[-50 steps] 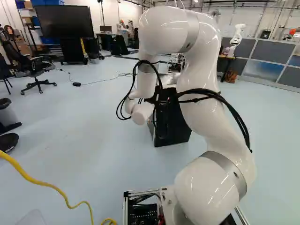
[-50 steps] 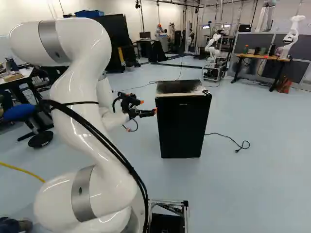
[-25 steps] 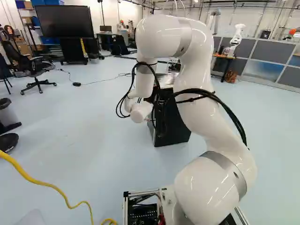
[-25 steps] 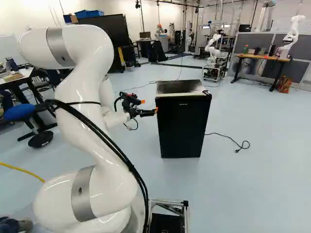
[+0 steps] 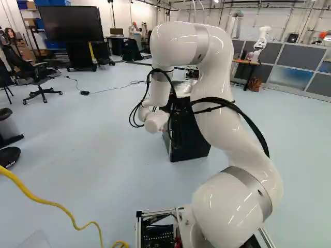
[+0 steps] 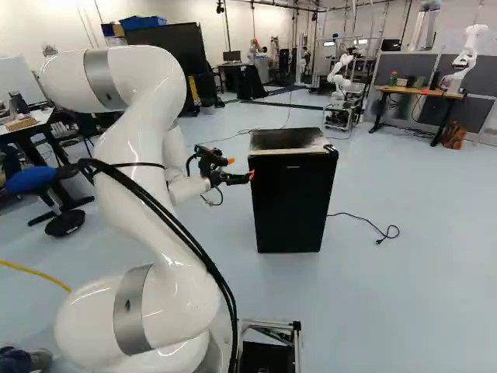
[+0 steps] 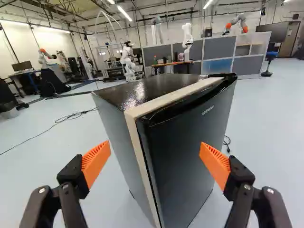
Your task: Grab a drink from the fridge
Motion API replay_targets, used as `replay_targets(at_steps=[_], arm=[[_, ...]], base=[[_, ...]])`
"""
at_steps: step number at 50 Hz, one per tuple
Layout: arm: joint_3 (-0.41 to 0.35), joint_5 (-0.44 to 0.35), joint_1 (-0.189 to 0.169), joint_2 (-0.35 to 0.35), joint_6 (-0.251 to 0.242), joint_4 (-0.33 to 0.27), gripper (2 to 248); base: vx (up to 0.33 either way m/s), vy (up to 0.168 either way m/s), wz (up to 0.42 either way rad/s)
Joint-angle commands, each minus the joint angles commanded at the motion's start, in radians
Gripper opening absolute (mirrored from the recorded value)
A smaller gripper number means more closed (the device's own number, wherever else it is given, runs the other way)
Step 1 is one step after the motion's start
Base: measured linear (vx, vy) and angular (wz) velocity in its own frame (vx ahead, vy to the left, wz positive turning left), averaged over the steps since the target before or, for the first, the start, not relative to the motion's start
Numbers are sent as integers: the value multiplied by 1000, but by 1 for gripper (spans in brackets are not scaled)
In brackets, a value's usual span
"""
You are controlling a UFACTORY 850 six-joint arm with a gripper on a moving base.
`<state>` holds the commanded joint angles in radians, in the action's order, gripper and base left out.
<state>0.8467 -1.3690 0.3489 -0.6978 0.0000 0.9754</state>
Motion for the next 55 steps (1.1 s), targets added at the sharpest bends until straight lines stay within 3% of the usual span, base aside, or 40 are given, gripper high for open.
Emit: replay_targets(at_steps=[55], arm=[[70,0,-60,-42,0,0,247]], base=[[0,0,0]])
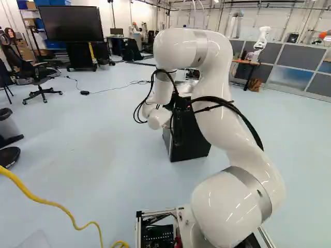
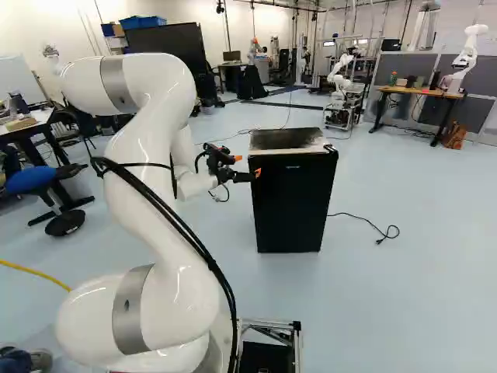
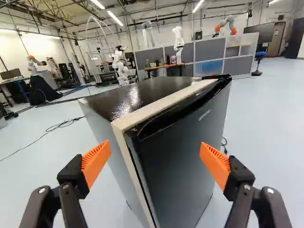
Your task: Grab a drink from the fridge
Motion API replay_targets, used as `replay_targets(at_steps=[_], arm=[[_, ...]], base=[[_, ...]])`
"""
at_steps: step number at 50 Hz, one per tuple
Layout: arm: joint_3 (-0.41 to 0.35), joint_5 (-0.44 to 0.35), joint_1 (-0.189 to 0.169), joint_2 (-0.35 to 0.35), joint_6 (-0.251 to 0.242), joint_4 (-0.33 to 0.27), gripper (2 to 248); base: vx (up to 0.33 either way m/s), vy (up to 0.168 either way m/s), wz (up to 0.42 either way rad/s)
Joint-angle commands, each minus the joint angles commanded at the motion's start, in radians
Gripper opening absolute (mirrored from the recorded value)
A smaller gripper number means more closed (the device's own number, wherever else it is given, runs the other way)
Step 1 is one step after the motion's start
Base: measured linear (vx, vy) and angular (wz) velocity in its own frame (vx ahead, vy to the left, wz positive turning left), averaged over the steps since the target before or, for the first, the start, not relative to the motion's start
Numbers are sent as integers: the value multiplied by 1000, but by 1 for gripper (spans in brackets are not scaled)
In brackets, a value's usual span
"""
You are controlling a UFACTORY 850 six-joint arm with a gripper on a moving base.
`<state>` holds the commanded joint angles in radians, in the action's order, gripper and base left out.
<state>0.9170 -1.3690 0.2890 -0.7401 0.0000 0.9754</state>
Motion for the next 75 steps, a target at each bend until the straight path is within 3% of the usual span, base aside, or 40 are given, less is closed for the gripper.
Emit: replay_targets(at_steps=[37,75], arm=[[46,0,-35,-27,0,0,247],[31,0,-60,-19,0,21,247]], base=[[0,0,0],[0,0,0]])
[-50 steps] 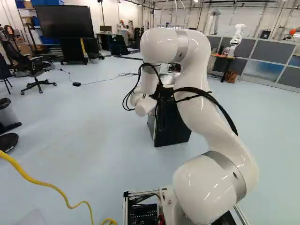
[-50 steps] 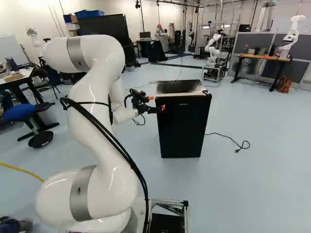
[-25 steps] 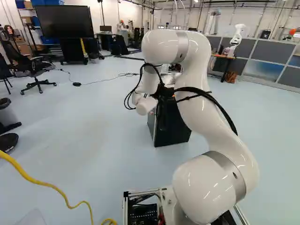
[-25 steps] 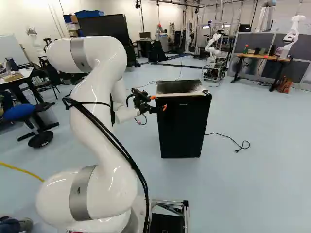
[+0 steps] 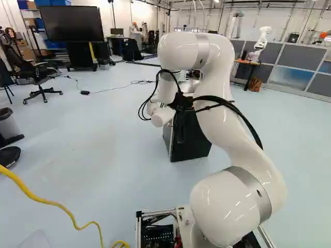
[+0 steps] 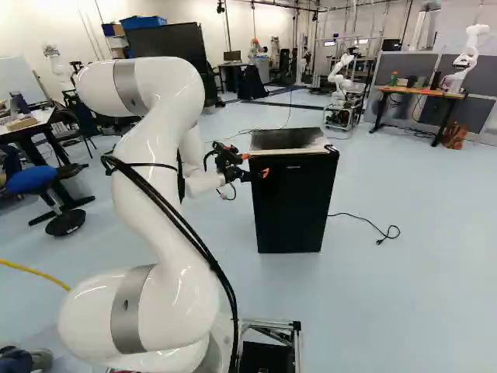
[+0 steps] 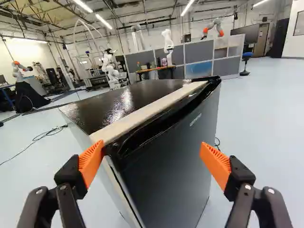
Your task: Grab a drink from the fridge
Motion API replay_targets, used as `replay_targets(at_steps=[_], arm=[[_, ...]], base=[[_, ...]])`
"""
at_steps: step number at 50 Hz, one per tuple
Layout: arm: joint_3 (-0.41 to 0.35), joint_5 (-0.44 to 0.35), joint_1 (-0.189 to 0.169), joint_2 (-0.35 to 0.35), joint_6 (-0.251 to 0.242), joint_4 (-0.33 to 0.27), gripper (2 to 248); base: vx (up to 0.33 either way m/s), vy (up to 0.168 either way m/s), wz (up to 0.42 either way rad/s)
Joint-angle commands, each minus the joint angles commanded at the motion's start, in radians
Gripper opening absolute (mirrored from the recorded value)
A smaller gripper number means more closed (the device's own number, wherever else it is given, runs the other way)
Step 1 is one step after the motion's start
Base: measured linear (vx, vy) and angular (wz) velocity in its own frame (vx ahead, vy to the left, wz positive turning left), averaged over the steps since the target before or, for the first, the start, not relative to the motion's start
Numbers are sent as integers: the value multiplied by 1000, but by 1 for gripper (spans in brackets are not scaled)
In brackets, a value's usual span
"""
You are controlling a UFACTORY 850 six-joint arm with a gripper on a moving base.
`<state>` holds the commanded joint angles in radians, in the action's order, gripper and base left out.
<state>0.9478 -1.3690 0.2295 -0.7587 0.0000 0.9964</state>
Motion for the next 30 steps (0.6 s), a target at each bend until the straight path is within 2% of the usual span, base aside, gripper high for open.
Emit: replay_targets(at_steps=[11,30], arm=[[-35,0,-4,21,0,11,247],[-148,0,3,88,0,31,247]], base=[[-1,1,-9],[0,-5,1]])
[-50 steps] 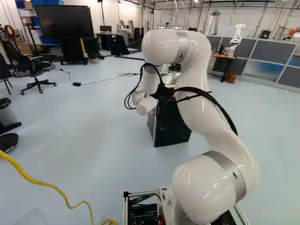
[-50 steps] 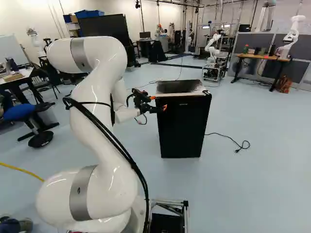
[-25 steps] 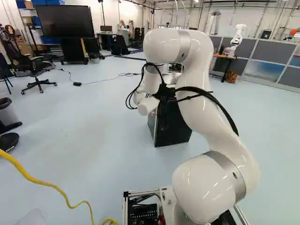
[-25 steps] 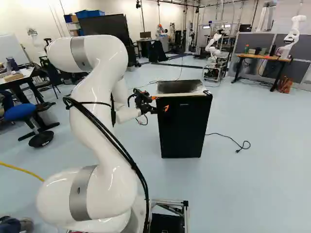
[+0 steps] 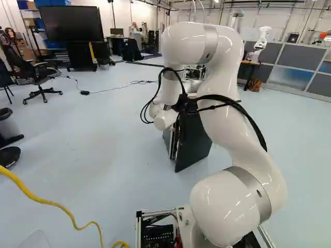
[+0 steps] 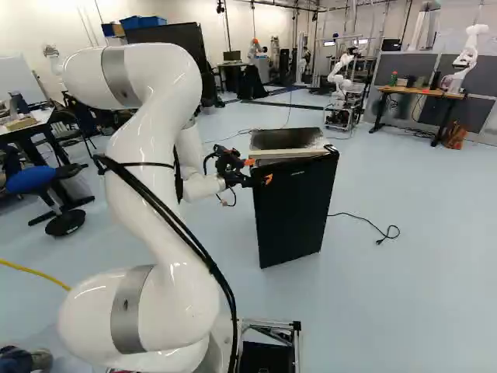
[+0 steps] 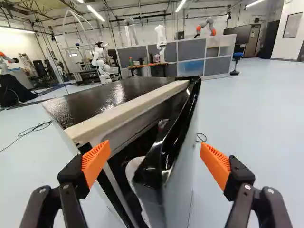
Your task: Grab a drink from the fridge
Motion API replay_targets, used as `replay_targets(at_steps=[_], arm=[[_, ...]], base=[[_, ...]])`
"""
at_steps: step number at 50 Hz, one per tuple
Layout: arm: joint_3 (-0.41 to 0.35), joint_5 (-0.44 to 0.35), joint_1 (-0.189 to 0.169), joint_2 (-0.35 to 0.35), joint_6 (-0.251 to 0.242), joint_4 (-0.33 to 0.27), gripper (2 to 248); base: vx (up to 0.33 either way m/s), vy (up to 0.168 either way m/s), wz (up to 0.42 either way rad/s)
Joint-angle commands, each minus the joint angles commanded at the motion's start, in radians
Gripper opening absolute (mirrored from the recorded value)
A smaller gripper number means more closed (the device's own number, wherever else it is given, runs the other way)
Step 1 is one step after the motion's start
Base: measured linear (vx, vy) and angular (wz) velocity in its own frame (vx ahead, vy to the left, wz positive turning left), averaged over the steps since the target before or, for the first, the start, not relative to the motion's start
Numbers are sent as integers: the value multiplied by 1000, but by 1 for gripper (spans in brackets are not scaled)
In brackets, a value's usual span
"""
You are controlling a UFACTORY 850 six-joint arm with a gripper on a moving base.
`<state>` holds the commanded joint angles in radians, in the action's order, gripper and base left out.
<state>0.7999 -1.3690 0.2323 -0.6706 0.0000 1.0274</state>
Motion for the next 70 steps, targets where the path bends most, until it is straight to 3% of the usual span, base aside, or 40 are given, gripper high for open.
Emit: replay_targets(at_steps=[46,70], arm=[[-278,0,42,166,0,71,247],[-299,0,45,179,0,79,247]], base=[[0,0,0],[0,0,0]])
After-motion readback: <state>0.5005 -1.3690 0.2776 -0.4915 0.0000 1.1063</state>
